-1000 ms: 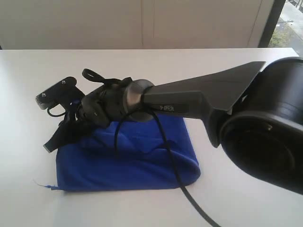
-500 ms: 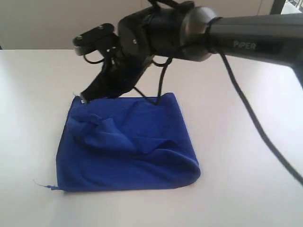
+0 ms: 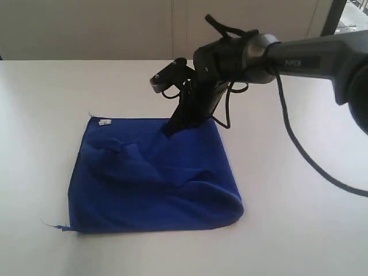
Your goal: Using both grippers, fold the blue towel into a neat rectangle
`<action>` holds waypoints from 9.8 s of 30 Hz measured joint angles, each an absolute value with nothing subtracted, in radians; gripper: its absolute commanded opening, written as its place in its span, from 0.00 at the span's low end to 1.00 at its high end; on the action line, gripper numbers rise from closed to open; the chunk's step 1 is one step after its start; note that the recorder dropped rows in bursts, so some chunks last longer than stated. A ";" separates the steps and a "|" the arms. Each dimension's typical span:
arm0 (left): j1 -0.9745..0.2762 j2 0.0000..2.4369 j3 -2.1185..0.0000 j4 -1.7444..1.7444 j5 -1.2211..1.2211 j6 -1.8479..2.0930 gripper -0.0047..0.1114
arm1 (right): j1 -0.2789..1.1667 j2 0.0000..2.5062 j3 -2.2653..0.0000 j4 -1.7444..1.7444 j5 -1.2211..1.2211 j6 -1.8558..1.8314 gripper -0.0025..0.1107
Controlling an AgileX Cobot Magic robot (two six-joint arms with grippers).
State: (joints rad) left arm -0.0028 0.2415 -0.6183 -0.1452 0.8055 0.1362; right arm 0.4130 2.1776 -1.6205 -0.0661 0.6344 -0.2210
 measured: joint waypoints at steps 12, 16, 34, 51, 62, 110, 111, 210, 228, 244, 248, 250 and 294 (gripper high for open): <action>-0.003 0.241 -0.618 -0.145 0.805 0.136 0.04 | 0.315 2.245 -1.620 -0.066 0.611 -0.170 0.02; -0.003 0.241 -0.618 -0.145 0.805 0.136 0.04 | 0.269 2.245 -1.627 -0.066 0.679 -0.111 0.02; -0.003 0.241 -0.618 -0.145 0.805 0.136 0.04 | 0.210 2.206 -1.612 -0.109 1.190 0.027 0.02; -0.003 0.241 -0.618 -0.145 0.805 0.136 0.04 | 0.370 2.034 -1.583 0.116 1.010 -0.403 0.02; -0.003 0.241 -0.618 -0.145 0.805 0.136 0.04 | 0.429 2.137 -1.526 0.154 0.835 -0.455 0.02; -0.003 0.241 -0.618 -0.145 0.805 0.136 0.04 | 0.249 2.071 -1.378 -0.115 0.838 -0.159 0.02; -0.003 0.241 -0.618 -0.145 0.805 0.136 0.04 | 0.245 2.071 -1.366 -0.117 0.819 -0.159 0.02; -0.003 0.241 -0.618 -0.145 0.805 0.136 0.04 | 0.233 2.153 -1.485 -0.083 0.703 0.315 0.02; -0.003 0.241 -0.618 -0.145 0.805 0.136 0.04 | 0.227 2.149 -1.491 -0.117 0.801 0.424 0.02; -0.003 0.241 -0.618 -0.145 0.805 0.136 0.04 | 0.227 2.128 -1.482 -0.119 0.771 0.426 0.02; -0.003 0.241 -0.618 -0.145 0.805 0.136 0.04 | 0.227 2.078 -1.479 -0.121 0.740 0.426 0.02; -0.003 0.241 -0.618 -0.145 0.805 0.136 0.04 | 0.227 2.042 -1.479 -0.121 0.730 0.426 0.02; -0.003 0.241 -0.618 -0.145 0.805 0.136 0.04 | 0.059 1.429 -0.970 0.137 0.590 0.012 0.02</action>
